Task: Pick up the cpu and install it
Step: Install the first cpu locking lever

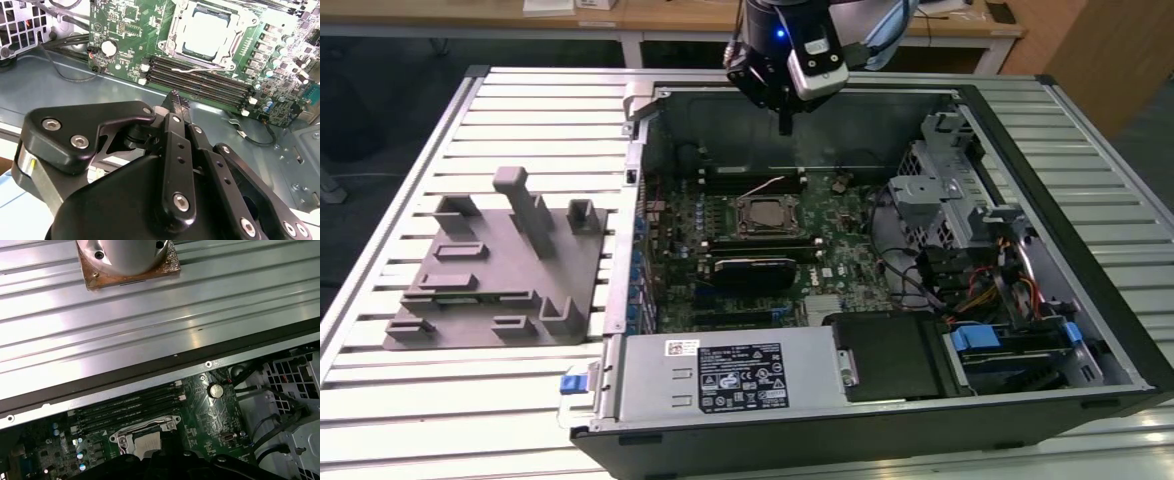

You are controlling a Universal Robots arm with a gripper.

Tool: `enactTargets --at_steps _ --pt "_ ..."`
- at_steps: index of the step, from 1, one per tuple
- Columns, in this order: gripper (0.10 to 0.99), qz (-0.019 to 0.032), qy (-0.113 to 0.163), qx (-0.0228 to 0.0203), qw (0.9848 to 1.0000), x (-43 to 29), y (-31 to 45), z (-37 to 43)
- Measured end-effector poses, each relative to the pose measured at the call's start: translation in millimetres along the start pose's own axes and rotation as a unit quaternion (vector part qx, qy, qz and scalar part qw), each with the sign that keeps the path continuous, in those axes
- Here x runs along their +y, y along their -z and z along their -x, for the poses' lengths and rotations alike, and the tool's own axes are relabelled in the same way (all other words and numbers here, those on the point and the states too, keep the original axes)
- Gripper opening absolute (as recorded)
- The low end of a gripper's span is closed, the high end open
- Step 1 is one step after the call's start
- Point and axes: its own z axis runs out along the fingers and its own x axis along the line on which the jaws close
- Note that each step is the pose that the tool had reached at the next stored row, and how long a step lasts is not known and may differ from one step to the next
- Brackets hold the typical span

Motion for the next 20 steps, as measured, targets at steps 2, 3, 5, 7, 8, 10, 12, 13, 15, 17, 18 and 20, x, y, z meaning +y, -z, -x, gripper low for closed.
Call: enactTargets --at_steps 2,3,5,7,8,10,12,13,15,17,18,20 --pt "0.106 0.0000 0.000 0.0000 1.0000 0.0 0.0 0.0" --pt "0.106 0.0000 0.000 0.0000 1.0000 0.0 -0.1 0.0" --pt "0.106 0.0001 0.000 0.0000 1.0000 -0.1 -0.5 0.0" --pt "0.106 -0.0001 0.000 0.0000 1.0000 -0.1 -0.6 -0.1" --pt "0.106 0.0000 0.000 0.0000 1.0000 -0.1 -0.6 -0.1" --pt "0.106 0.0000 0.000 0.0000 1.0000 -0.1 -0.8 -0.1" --pt "0.106 0.0001 0.000 0.0000 1.0000 -0.2 -1.1 -0.1" --pt "0.106 0.0000 0.000 0.0000 1.0000 -0.2 -1.1 -0.1" --pt "0.106 0.0001 0.000 0.0000 1.0000 -0.3 -1.8 -0.2" --pt "0.106 0.0001 0.000 0.0000 1.0000 -0.5 -3.0 -0.3" --pt "0.106 0.0000 0.000 0.0000 1.0000 -0.6 -3.9 -0.4" --pt "0.106 0.0000 0.000 0.0000 1.0000 -0.9 -5.7 -0.6"
